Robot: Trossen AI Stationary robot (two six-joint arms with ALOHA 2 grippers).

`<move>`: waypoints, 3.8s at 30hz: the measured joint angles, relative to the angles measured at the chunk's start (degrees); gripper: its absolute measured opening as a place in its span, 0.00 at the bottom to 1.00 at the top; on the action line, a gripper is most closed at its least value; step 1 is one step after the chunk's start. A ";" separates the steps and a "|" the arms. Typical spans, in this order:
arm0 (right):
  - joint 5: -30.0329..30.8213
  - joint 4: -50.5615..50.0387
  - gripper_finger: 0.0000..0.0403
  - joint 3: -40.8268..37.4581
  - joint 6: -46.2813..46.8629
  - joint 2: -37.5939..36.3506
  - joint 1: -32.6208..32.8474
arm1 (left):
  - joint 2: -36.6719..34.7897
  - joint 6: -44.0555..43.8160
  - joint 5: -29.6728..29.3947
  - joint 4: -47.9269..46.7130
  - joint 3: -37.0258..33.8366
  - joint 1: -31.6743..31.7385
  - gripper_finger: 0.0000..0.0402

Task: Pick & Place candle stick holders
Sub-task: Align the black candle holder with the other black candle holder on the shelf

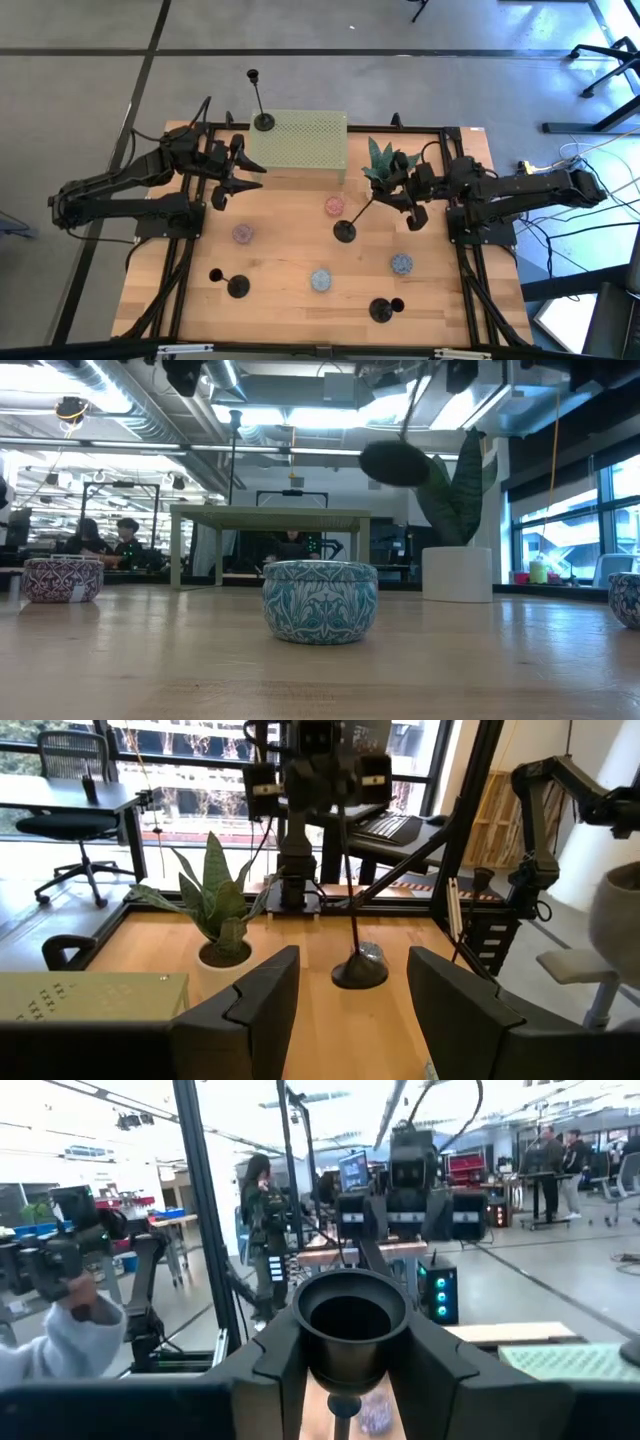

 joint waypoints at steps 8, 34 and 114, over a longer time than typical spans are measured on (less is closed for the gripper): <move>5.20 -3.34 0.29 14.19 -6.38 7.88 -0.22 | 0.37 -0.98 -0.03 1.14 0.00 0.00 0.46; 8.44 -22.85 0.29 61.19 -12.95 47.32 -22.82 | 0.32 -1.51 -0.02 4.16 0.00 0.00 0.46; -2.09 -16.09 0.37 70.75 -9.57 63.26 -29.46 | 0.32 0.01 0.02 4.11 0.00 0.02 0.46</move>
